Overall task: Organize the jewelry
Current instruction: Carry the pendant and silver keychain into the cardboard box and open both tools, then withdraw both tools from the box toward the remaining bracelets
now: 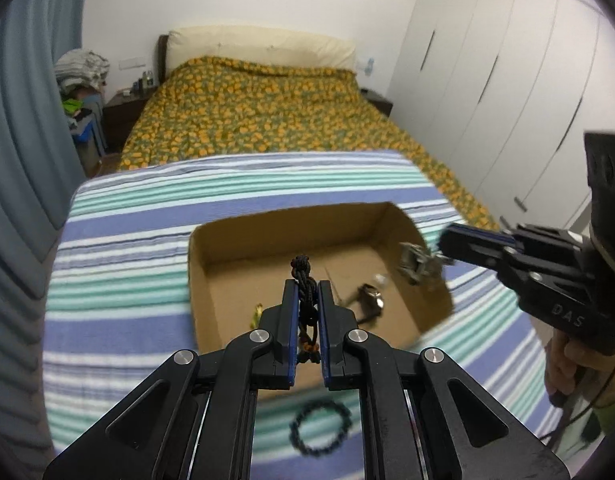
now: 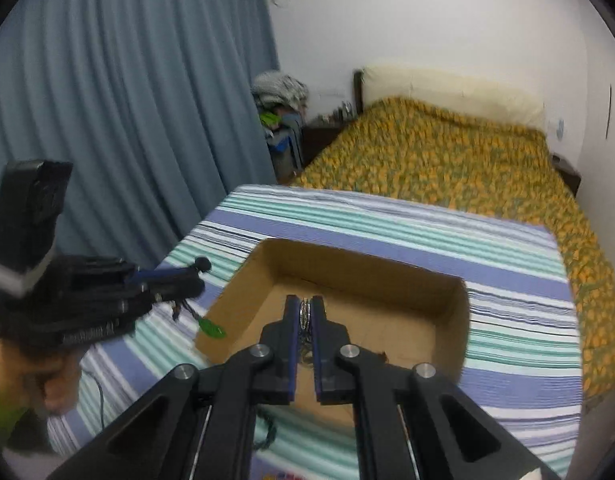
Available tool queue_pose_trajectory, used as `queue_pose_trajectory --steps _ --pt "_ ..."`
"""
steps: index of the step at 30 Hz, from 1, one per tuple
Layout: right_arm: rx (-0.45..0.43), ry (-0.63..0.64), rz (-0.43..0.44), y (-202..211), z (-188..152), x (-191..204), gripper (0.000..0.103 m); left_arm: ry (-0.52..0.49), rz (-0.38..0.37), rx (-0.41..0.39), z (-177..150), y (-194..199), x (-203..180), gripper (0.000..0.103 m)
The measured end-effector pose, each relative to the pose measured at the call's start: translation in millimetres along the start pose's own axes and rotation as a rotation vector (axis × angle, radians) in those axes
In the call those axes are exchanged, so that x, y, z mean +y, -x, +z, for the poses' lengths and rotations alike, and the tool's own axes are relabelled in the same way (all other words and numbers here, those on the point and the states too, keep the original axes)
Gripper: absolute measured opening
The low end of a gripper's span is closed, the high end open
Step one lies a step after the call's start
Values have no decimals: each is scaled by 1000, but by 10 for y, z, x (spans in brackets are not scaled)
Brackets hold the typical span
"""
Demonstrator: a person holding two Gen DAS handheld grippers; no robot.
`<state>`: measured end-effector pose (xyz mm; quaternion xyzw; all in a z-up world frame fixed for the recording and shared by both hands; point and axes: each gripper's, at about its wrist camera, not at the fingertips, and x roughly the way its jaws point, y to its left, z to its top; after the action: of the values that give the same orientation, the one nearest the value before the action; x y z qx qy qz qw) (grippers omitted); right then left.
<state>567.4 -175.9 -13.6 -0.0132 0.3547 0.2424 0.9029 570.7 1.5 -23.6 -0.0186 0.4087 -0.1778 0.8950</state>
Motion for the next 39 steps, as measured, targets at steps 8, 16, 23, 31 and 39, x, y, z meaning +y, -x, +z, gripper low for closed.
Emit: queue_pose_trajectory --steps 8,16,23,31,39 --pt "133 -111 -2 -822 28 -424 6 -9 27 82 119 -615 29 7" --pt "120 -199 -29 -904 -75 -649 43 84 88 81 84 -773 119 72" --pt "-4 -140 -105 -257 -210 -589 54 60 148 13 -40 -100 199 81" --pt "-50 -69 -129 741 -736 -398 58 -102 218 -54 -554 1171 70 98" --pt "-33 21 -182 1517 -1752 -225 60 -104 206 2 -2020 1798 46 99"
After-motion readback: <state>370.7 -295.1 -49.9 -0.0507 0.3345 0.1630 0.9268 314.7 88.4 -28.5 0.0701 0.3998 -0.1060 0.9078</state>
